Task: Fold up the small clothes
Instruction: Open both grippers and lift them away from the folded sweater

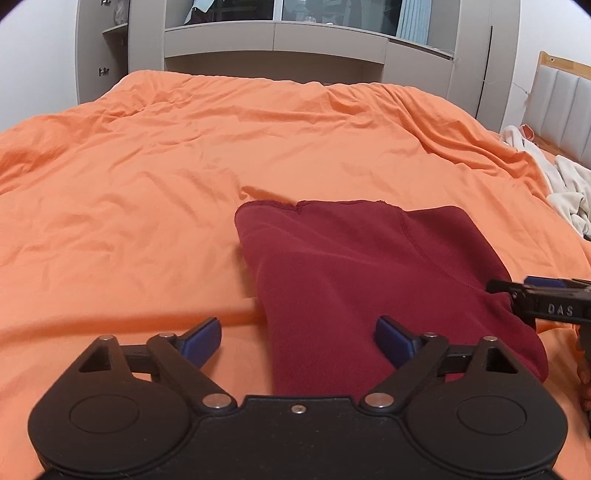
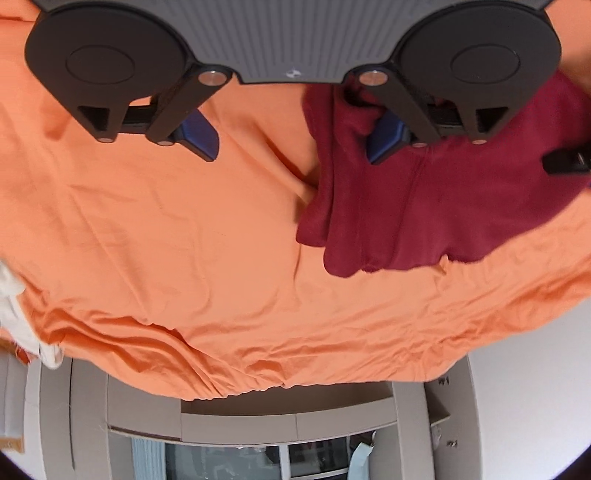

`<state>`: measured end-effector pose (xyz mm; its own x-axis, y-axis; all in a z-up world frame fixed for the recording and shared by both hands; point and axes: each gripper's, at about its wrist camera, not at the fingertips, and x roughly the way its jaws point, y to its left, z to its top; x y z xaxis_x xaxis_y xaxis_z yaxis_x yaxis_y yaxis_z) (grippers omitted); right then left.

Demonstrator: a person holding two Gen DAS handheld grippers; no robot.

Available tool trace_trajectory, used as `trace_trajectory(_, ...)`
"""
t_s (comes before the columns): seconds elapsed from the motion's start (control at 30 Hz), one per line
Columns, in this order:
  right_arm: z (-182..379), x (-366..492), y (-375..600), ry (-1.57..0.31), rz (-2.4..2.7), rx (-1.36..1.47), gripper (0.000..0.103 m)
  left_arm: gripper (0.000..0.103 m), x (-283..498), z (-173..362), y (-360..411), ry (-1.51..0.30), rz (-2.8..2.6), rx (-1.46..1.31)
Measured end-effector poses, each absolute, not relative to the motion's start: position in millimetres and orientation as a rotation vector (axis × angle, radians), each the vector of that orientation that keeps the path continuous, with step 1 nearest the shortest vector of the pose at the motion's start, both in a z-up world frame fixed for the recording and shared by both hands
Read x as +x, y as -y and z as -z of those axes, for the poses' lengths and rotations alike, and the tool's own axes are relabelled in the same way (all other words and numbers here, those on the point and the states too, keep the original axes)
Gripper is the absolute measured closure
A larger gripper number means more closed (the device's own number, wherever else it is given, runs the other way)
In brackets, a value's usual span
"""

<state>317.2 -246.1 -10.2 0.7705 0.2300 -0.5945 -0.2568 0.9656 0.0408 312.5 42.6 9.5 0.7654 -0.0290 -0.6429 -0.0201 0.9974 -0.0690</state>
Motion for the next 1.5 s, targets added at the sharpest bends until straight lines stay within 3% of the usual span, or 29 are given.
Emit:
trace_trajectory(0.17,6,302,242,-0.591,-0.242,-0.162,0.001,0.007,303,-9,-47,-0.703,0.015,-0.090)
trace_trajectory(0.33,2,290,242,-0.547,-0.227,-0.231,0.000,0.005,294,-8,-47,-0.698,0.019,-0.084)
trace_trajectory(1.03,-39,202,268,-0.274,-0.252,0.048,0.000,0.001,227,-36,-34,-0.484,0.079,-0.071)
trace_trajectory(1.5,-42,116,257,-0.148,-0.291,0.027,0.000,0.001,153,-43,-37,-0.362,0.074,-0.138)
